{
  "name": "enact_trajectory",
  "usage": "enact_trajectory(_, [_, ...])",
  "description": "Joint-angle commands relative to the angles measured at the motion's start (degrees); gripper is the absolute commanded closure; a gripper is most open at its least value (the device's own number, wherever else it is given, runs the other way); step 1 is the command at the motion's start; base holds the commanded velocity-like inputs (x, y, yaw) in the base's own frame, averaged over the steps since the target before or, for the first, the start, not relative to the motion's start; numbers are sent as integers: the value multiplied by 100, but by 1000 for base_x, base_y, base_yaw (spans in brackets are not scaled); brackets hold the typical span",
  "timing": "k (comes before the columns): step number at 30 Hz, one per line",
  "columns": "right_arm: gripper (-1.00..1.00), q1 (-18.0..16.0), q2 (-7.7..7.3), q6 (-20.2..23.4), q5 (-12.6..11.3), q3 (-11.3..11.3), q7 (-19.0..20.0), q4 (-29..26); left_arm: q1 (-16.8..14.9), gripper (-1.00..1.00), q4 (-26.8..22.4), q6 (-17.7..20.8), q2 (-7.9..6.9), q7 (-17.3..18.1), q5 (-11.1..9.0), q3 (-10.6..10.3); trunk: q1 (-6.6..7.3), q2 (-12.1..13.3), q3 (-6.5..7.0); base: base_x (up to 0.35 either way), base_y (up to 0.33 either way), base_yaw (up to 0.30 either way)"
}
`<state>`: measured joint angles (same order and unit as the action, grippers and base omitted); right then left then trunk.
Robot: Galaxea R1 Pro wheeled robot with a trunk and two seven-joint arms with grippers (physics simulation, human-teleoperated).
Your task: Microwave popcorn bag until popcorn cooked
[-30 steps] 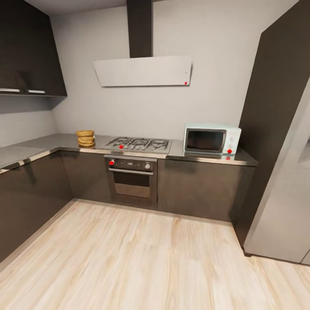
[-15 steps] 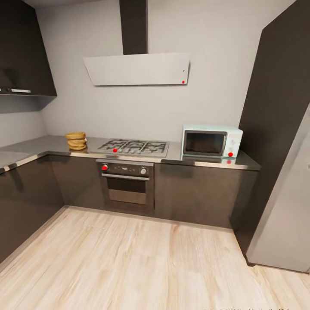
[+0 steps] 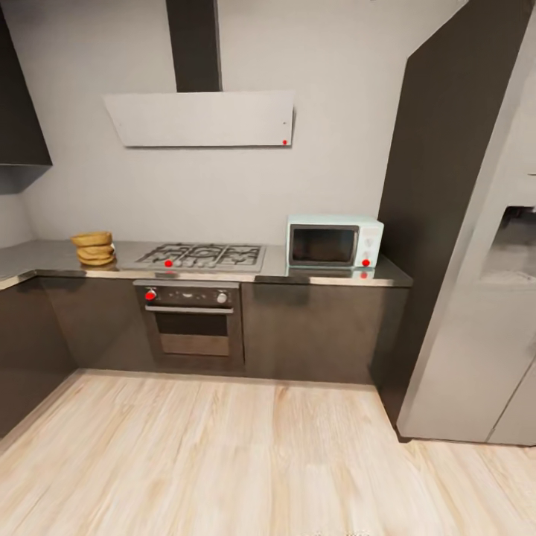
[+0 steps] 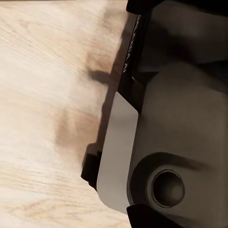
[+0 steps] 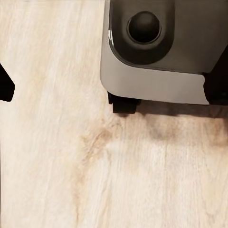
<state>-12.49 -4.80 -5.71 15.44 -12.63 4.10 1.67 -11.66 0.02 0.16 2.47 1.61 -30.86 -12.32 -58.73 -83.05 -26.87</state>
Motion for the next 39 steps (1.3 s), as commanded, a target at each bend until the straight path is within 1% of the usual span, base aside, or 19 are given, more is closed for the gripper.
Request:
enact_trajectory(1, [-100, -8, -3, -28, 46, -49, 12, 18, -3, -100, 3, 2, -1, 15, -60, -46, 0, -3, -6, 0, 0, -242])
enact_trajectory(6, [-100, -8, -3, -27, 46, -50, 12, 18, -3, -100, 4, 2, -1, 15, -60, -45, 0, -3, -6, 0, 0, -197])
enact_trajectory(15, [-100, -8, -12, -2, 46, -46, 17, 18, -3, -100, -1, 2, 4, 15, -60, -46, 0, -3, -6, 0, 0, -12])
enact_trajectory(21, [-100, -8, -5, 8, 46, -46, -69, 18, -3, -100, -2, 2, 14, 23, -71, -34, 0, -3, -6, 12, -2, 0])
enact_trajectory(39, [-100, -8, -3, 8, 46, -46, -76, 18, -3, -100, -2, 2, -13, 22, -73, -29, 0, -3, -6, 232, -163, 0])
